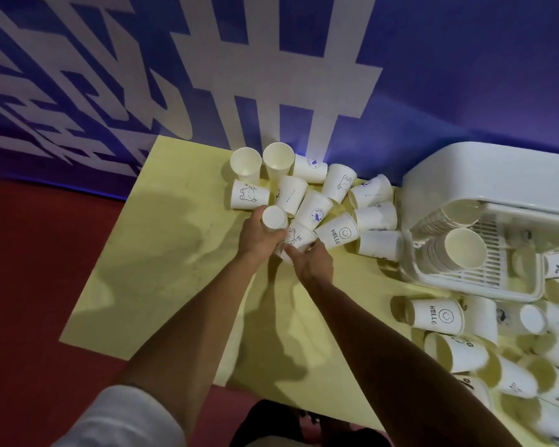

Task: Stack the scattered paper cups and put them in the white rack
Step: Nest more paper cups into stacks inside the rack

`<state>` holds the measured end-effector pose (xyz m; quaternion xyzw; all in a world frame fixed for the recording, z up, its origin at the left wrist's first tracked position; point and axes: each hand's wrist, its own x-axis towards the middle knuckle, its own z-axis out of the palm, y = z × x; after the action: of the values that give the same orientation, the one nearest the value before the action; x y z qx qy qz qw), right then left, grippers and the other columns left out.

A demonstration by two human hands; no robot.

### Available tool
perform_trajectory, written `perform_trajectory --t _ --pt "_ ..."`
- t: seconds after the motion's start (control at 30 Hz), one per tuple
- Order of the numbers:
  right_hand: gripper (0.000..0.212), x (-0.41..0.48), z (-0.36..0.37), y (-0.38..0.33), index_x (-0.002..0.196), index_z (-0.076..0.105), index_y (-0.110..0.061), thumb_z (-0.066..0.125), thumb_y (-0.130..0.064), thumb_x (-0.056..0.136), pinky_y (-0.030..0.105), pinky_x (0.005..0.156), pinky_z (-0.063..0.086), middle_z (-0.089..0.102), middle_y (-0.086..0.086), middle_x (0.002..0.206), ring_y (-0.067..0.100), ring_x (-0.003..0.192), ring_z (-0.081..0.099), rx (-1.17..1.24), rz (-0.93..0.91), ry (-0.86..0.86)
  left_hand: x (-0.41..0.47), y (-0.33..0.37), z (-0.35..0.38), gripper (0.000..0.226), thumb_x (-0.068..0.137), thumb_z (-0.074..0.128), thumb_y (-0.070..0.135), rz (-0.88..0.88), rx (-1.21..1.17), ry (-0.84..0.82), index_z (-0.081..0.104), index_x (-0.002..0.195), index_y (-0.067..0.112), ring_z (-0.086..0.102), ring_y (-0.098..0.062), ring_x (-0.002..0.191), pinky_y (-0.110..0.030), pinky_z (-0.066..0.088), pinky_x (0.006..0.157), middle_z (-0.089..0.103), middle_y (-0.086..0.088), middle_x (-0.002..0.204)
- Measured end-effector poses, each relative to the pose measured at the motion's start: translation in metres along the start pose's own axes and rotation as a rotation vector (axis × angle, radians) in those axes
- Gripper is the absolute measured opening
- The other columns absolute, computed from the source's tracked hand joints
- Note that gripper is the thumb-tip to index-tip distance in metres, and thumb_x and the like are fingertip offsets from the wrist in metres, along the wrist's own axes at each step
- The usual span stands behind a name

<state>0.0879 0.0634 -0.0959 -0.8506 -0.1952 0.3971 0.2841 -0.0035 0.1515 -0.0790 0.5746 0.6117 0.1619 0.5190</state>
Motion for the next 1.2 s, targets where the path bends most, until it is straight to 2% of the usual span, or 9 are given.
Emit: perform_trajectory --t 0.2,0.37,0.53,0.67,0.77,0.9,1.03,1.13,1.2 --pt "0.048 -0.002 0.001 0.005 0.12 0.056 -0.019 0.08 -0.035 0.081 0.036 0.092 0.052 0.07 -0.003 0.113 0.019 0.107 0.066 0.26 -0.029 -0.086 0.002 -0.017 -0.006 0.058 0.074 0.082 0.025 -0.002 -0.058 0.051 0.054 0.126 0.025 0.061 -0.014 0.102 -0.028 0.049 0.083 0.062 0.008 0.113" --pt "0.059 -0.013 -0.017 0.016 0.128 0.055 -0.019 0.082 -0.032 0.078 0.044 0.094 0.055 0.07 0.0 0.115 0.019 0.103 0.068 0.289 -0.025 -0.224 -0.007 -0.025 -0.007 0.053 0.074 0.082 0.031 -0.047 -0.071 0.139 0.051 0.115 0.015 0.063 -0.021 0.101 -0.035 0.052 0.087 0.063 -0.003 0.114" --pt "0.067 -0.024 -0.053 0.025 0.131 0.05 -0.014 0.083 -0.036 0.077 0.034 0.079 0.055 0.07 0.01 0.112 0.021 0.096 0.068 0.229 -0.053 -0.284 -0.026 -0.012 -0.002 0.051 0.079 0.077 0.035 -0.059 -0.154 0.18 0.05 0.118 0.016 0.06 -0.021 0.098 -0.029 0.045 0.081 0.062 0.0 0.112" --pt "0.03 -0.032 -0.099 0.031 0.106 0.07 -0.019 0.08 -0.032 0.08 0.03 0.074 0.054 0.075 0.002 0.096 0.014 0.085 0.069 0.208 -0.139 -0.29 -0.045 0.0 0.012 0.041 0.077 0.075 0.043 -0.034 -0.19 0.107 0.058 0.11 0.024 0.063 -0.012 0.094 -0.023 0.045 0.068 0.066 0.01 0.101" --pt "0.008 -0.037 -0.136 0.043 0.089 0.072 -0.02 0.078 -0.023 0.083 0.02 0.062 0.047 0.074 -0.002 0.083 0.007 0.073 0.065 0.232 -0.197 -0.3 -0.058 0.007 0.032 0.047 0.074 0.074 0.047 -0.046 -0.218 0.023 0.06 0.107 0.018 0.066 -0.017 0.096 -0.036 0.055 0.079 0.068 0.001 0.105" --pt "0.018 -0.044 -0.189 0.069 0.088 0.068 -0.021 0.078 -0.007 0.083 0.013 0.056 0.049 0.075 -0.01 0.079 0.0 0.069 0.068 0.271 -0.251 -0.319 -0.08 0.018 0.067 0.032 0.082 0.073 0.033 -0.135 -0.35 -0.122 0.055 0.107 0.021 0.064 -0.016 0.093 -0.032 0.055 0.071 0.061 -0.003 0.111" --pt "0.051 -0.048 -0.244 0.108 0.117 0.06 -0.032 0.085 -0.016 0.076 0.022 0.069 0.057 0.074 -0.006 0.105 0.009 0.095 0.07 0.272 -0.227 -0.359 -0.107 0.032 0.108 0.028 0.088 0.064 0.017 -0.224 -0.484 -0.289 0.053 0.114 0.019 0.062 -0.026 0.09 -0.034 0.055 0.071 0.06 -0.009 0.11" --pt "0.05 -0.046 -0.281 0.133 0.104 0.063 -0.05 0.086 -0.016 0.074 0.02 0.067 0.056 0.075 -0.008 0.102 0.007 0.091 0.071 0.291 -0.244 -0.334 -0.125 0.043 0.135 0.02 0.089 0.063 0.011 -0.252 -0.471 -0.368 0.05 0.105 0.013 0.061 -0.029 0.1 -0.037 0.055 0.075 0.059 -0.015 0.114" --pt "0.051 -0.045 -0.302 0.143 0.104 0.06 -0.04 0.09 -0.018 0.069 0.023 0.066 0.057 0.076 -0.005 0.098 0.01 0.088 0.073 0.344 -0.219 -0.261 -0.134 0.05 0.15 0.018 0.09 0.062 0.009 -0.257 -0.434 -0.425 0.051 0.104 0.01 0.062 -0.031 0.103 -0.037 0.055 0.075 0.06 -0.018 0.116"
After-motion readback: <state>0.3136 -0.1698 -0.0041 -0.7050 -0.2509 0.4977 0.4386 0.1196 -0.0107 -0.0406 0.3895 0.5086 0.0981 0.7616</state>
